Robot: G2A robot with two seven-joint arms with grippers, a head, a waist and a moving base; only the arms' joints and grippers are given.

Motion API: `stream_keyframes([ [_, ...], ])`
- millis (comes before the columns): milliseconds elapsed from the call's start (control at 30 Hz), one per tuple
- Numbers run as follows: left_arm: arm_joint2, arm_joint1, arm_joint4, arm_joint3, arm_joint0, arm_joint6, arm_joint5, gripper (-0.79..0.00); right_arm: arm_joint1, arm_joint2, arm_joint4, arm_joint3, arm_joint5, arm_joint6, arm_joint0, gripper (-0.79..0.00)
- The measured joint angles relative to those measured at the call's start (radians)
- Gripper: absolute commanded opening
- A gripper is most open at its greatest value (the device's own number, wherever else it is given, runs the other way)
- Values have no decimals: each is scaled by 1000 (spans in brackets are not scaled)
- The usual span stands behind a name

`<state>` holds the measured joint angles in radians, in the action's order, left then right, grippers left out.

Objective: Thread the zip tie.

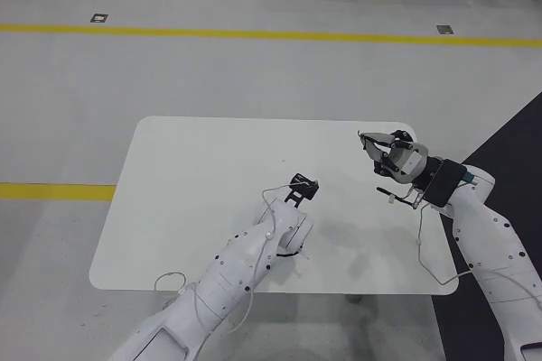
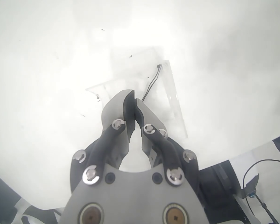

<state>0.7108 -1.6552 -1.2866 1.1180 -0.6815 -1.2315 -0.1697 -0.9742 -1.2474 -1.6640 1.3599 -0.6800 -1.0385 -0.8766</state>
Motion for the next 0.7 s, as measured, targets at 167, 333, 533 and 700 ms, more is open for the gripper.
stream_keyframes([
  [167,-16,-25,42,-73,29,3,8,-637,0,0,0,0,0,0,0,-785],
  [333,-22,-39,60,-97,39,0,15,-588,0,0,0,0,0,0,0,-785],
  [533,-25,-51,63,-136,50,-4,23,-610,0,0,0,0,0,0,0,-785],
  [700,-24,-62,72,-165,59,-1,27,-720,0,0,0,0,0,0,0,-785],
])
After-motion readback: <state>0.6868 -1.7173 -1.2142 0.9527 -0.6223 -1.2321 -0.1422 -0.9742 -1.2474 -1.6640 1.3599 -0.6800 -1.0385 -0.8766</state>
